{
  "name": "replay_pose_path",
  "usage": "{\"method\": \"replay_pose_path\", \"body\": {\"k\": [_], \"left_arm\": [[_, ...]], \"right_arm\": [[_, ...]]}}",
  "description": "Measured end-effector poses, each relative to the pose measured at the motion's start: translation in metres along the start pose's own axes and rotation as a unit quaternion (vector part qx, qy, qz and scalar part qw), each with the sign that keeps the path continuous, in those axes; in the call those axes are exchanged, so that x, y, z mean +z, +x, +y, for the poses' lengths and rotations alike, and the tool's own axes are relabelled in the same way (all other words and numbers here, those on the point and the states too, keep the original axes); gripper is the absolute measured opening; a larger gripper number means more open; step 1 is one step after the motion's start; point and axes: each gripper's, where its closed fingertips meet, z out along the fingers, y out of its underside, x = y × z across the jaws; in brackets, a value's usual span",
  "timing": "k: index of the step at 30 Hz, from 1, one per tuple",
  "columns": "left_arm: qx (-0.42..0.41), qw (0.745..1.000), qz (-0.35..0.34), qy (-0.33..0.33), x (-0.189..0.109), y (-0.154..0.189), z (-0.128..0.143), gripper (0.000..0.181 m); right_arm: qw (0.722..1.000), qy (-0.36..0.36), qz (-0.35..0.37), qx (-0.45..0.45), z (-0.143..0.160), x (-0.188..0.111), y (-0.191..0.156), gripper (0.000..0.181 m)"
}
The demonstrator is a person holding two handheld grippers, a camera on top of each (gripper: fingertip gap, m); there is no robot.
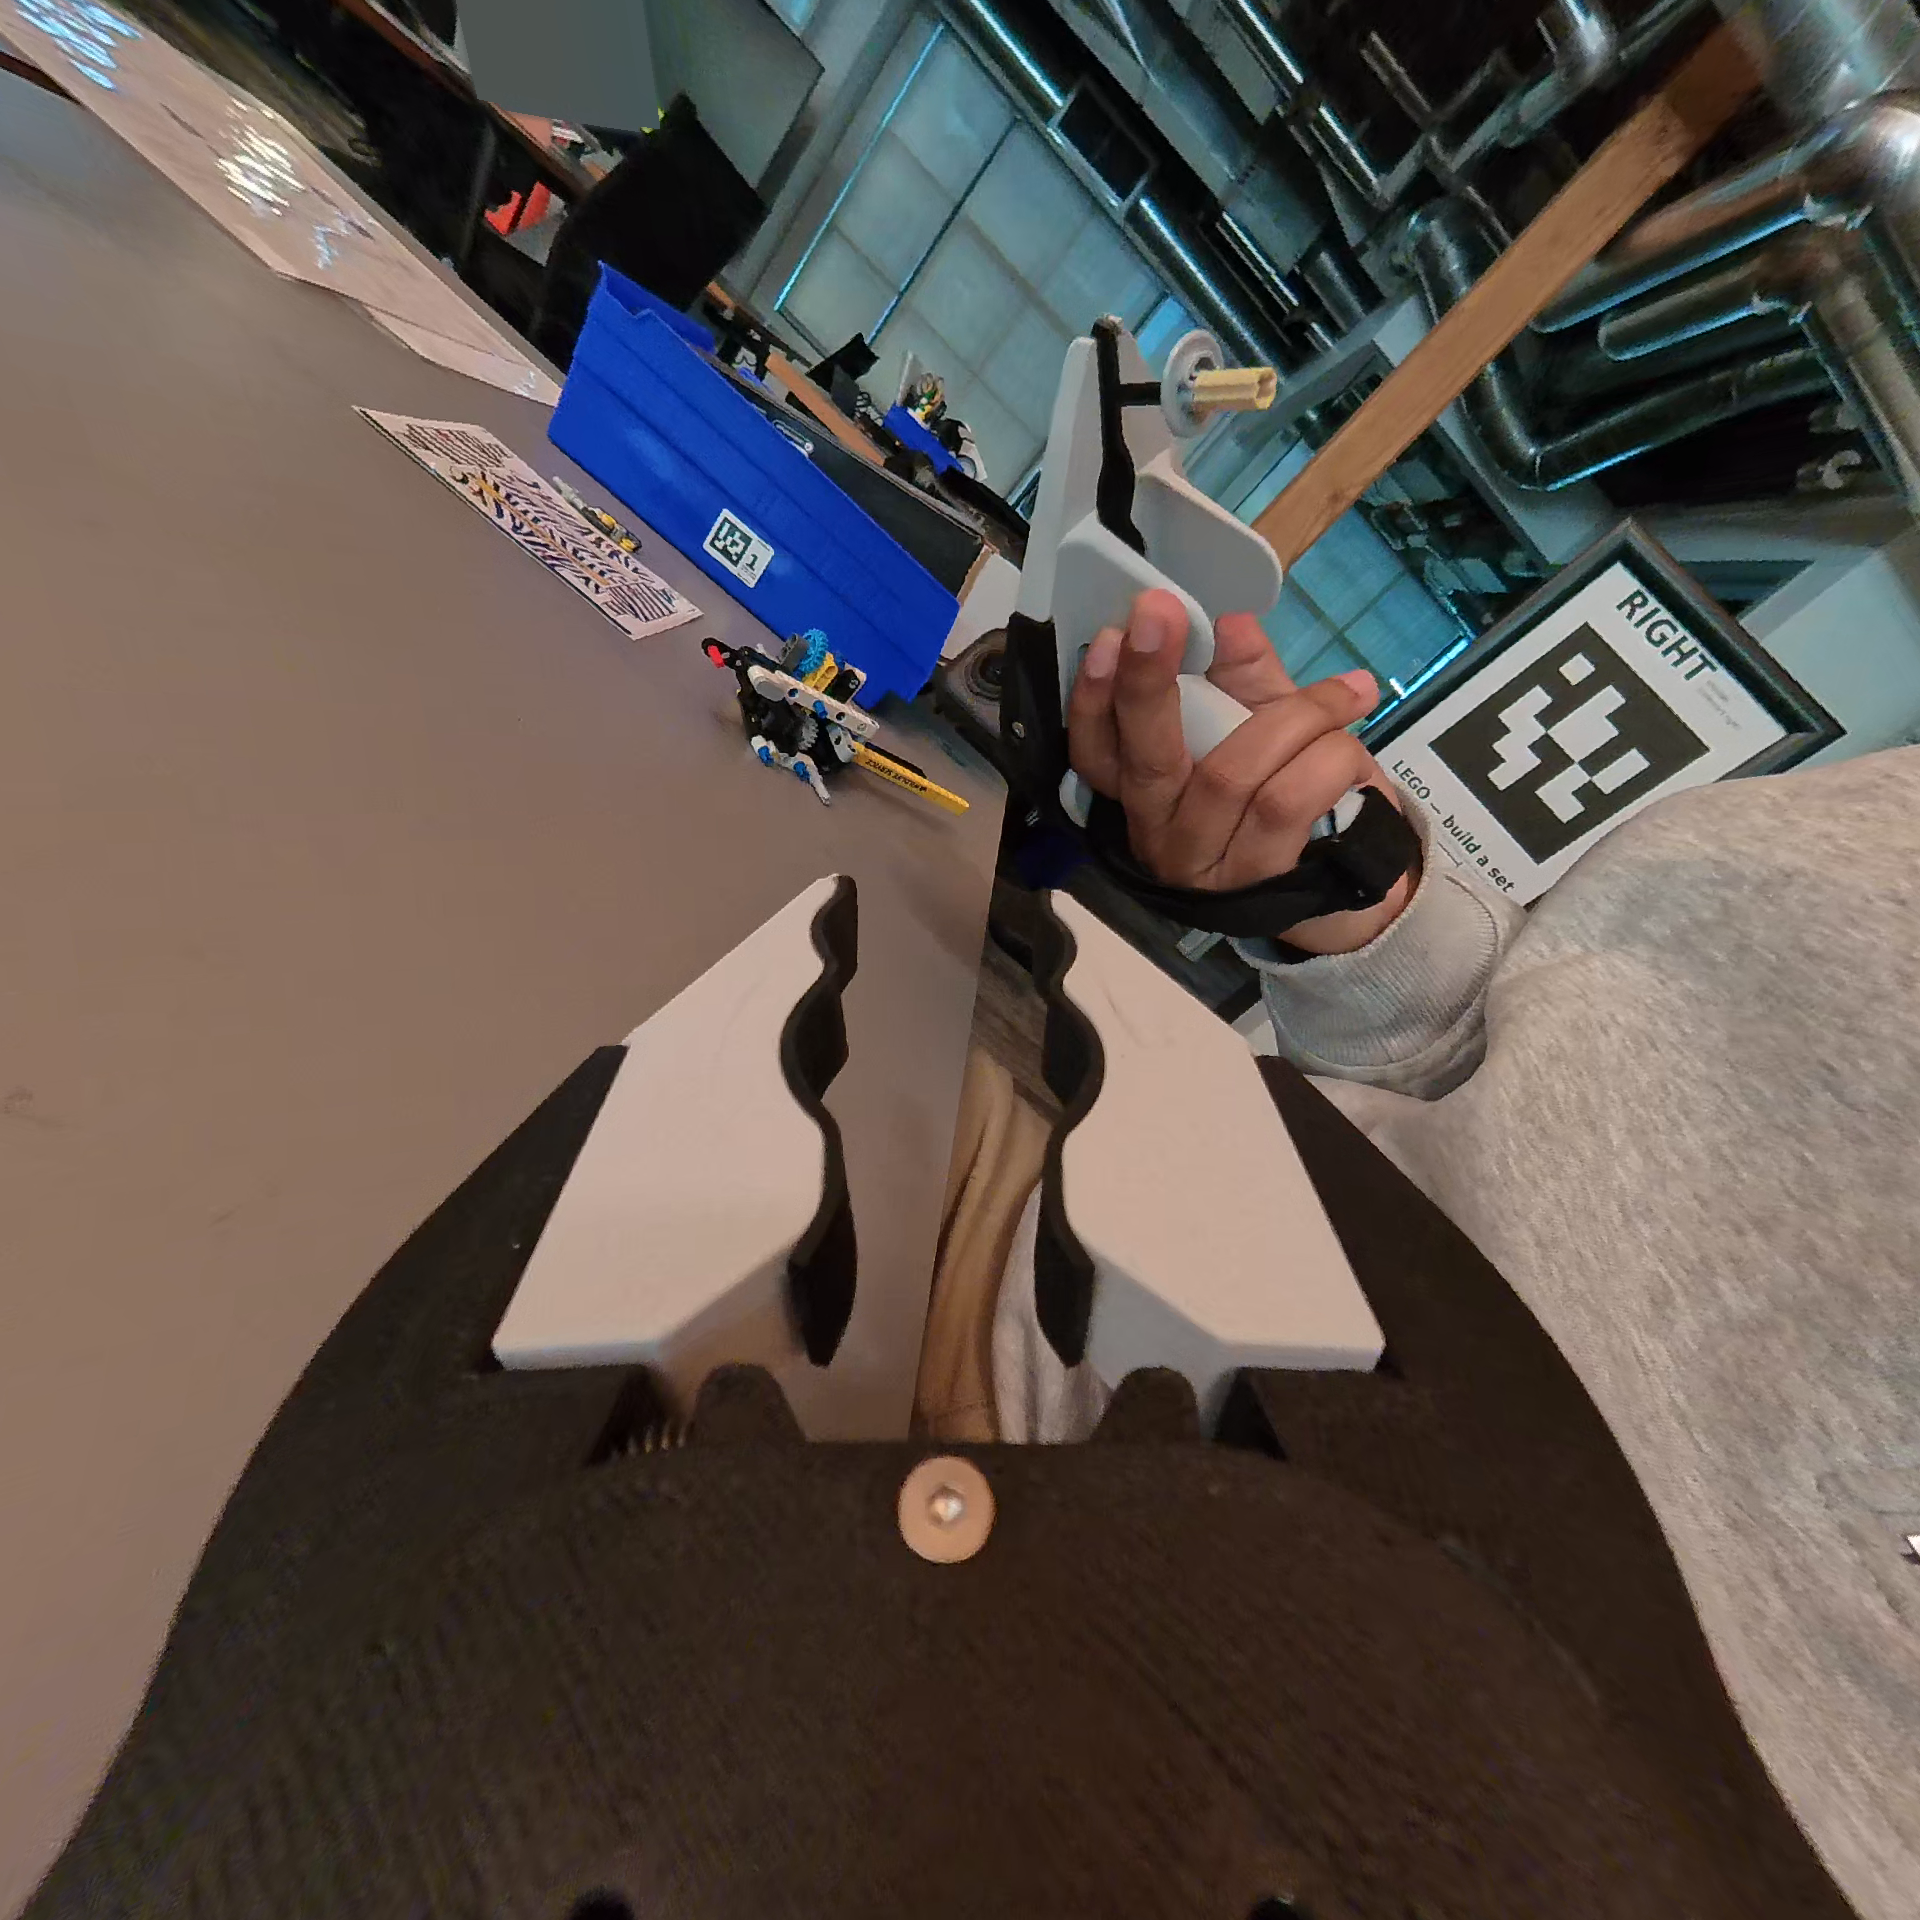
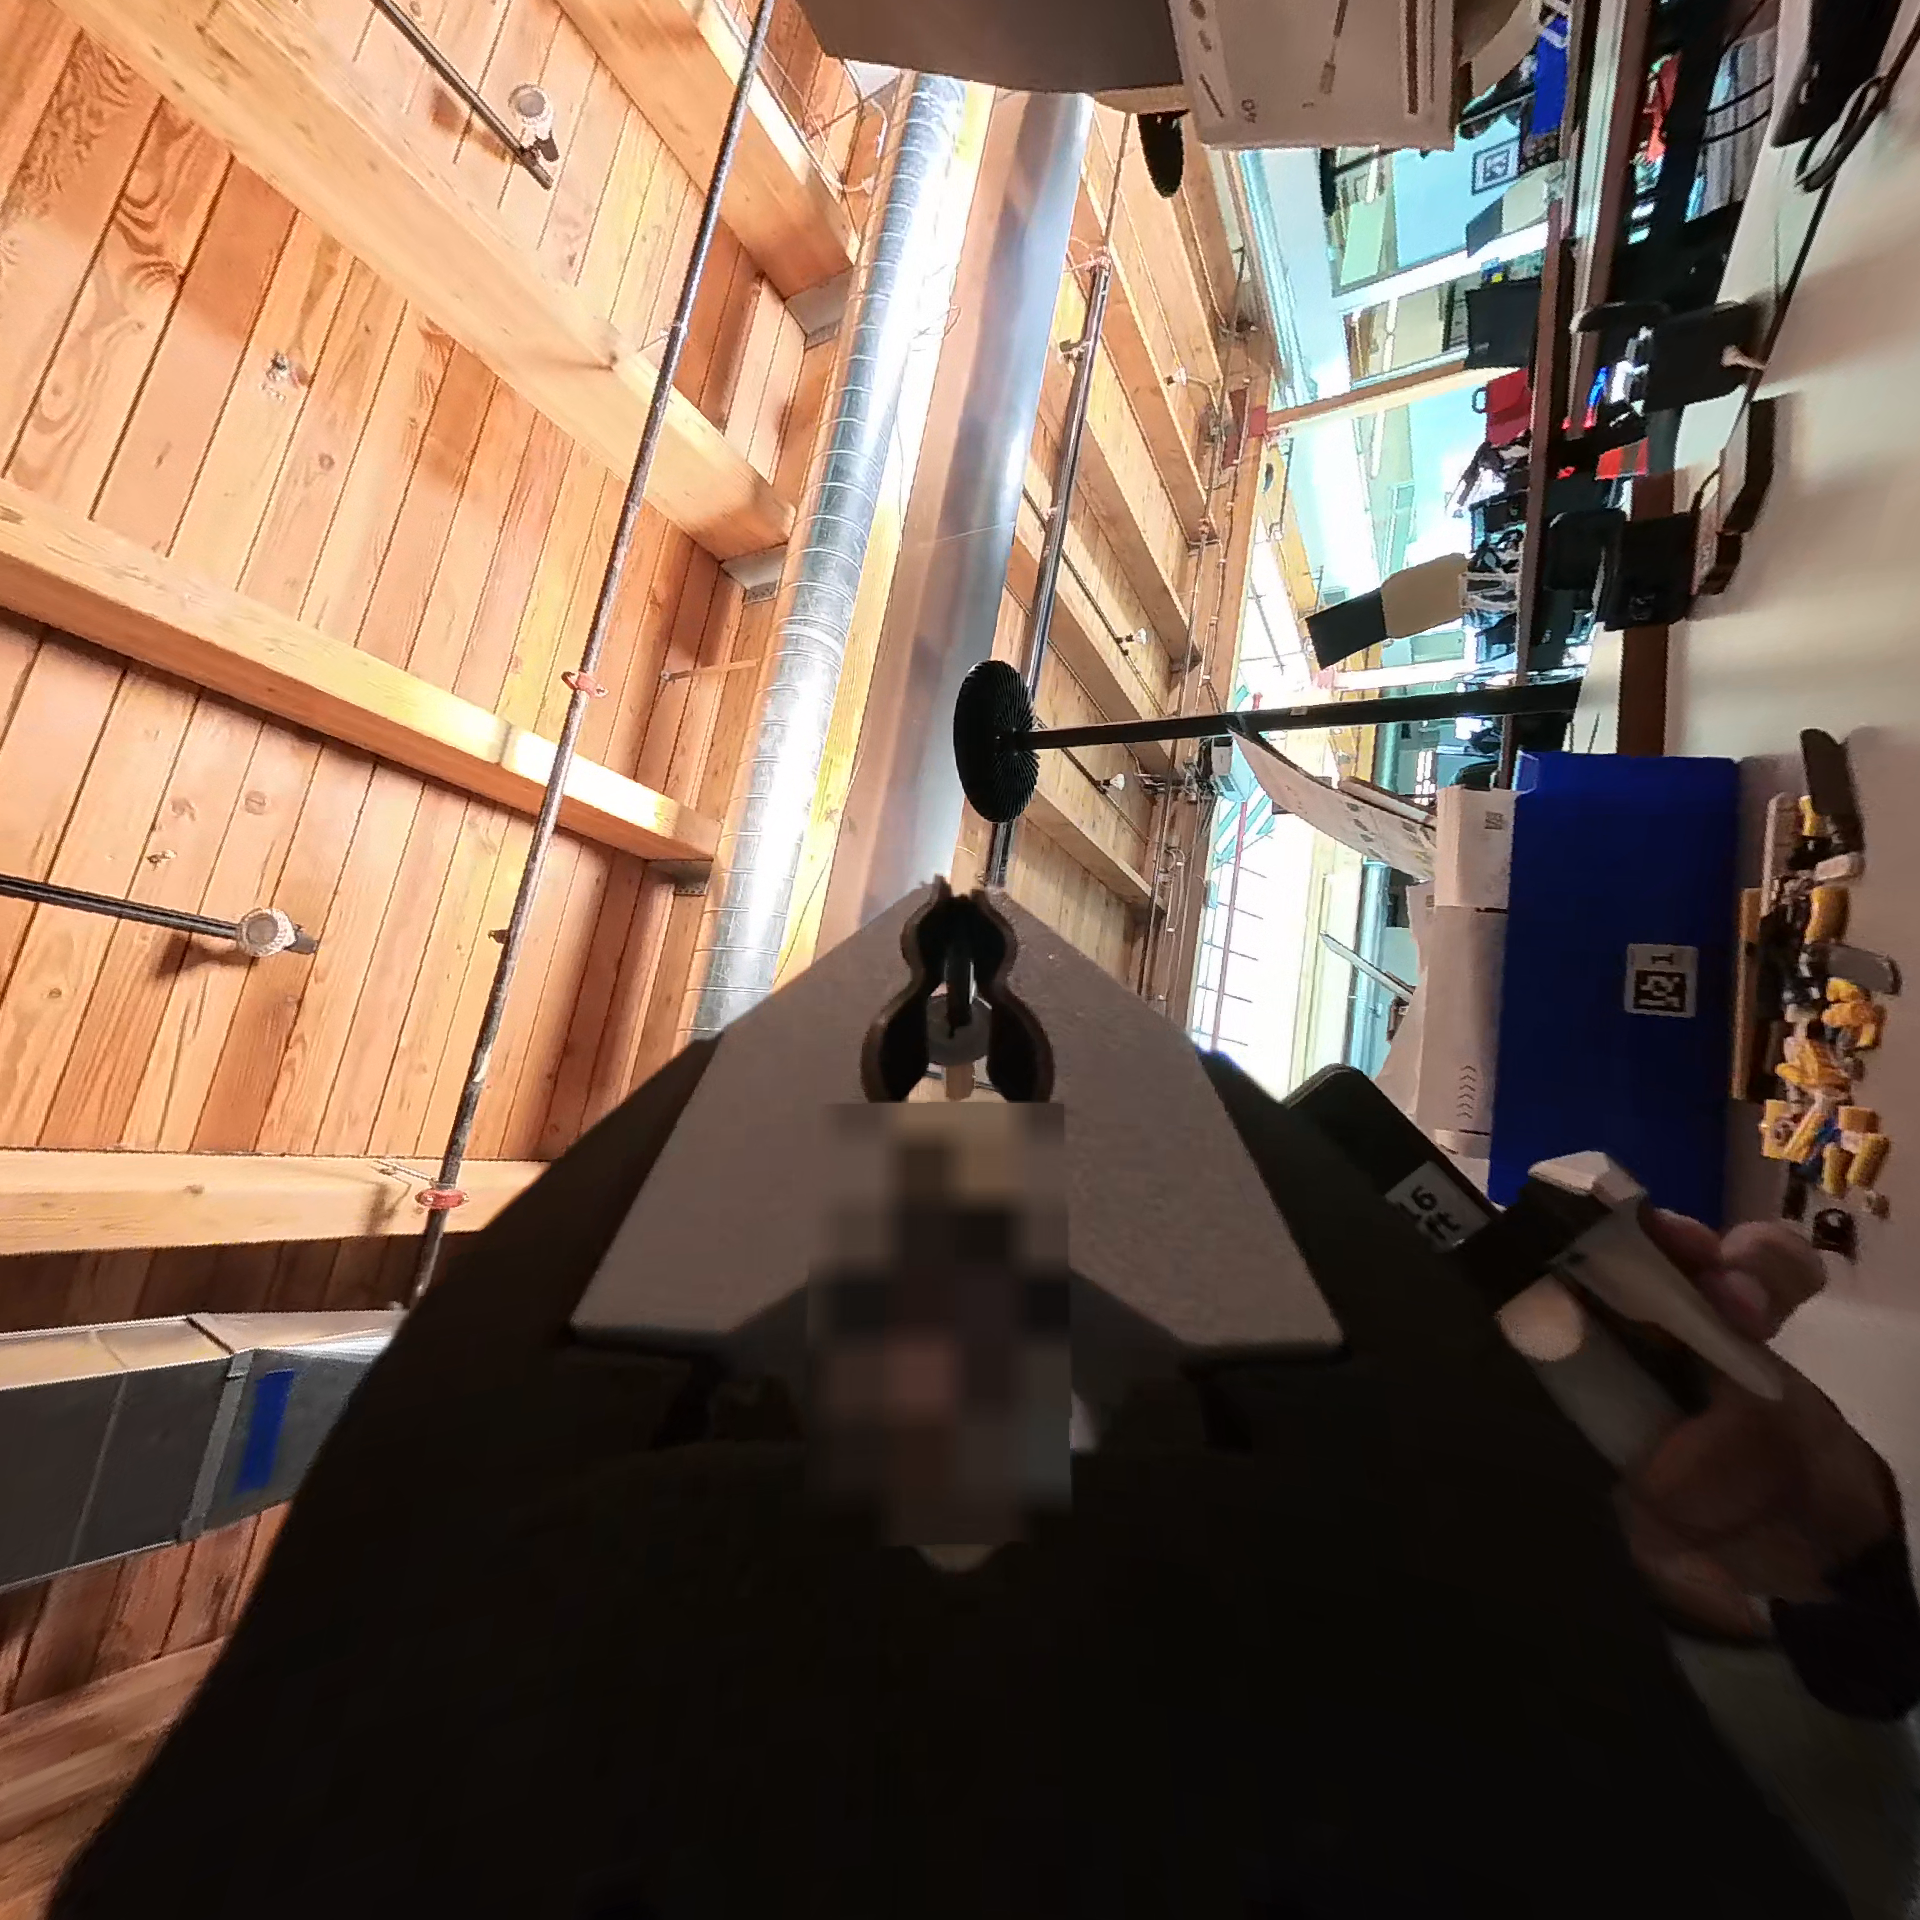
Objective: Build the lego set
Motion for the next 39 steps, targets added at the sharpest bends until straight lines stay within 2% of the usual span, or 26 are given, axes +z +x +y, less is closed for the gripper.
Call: {"method": "replay_pose_path", "body": {"k": [34,38,39], "left_arm": [[-0.014,1.000,0.007,0.001,-0.001,-0.001,0.000,0.027],[-0.015,1.000,0.009,0.000,0.000,0.000,0.001,0.027],[-0.015,1.000,0.010,-0.001,0.000,0.000,0.001,0.027]], "right_arm": [[1.000,-0.010,-0.005,0.026,0.005,0.001,0.010,0.001],[0.998,-0.048,0.031,-0.022,0.021,0.004,0.020,0.002],[0.995,-0.067,0.051,-0.050,0.029,0.006,0.024,0.007]]}}
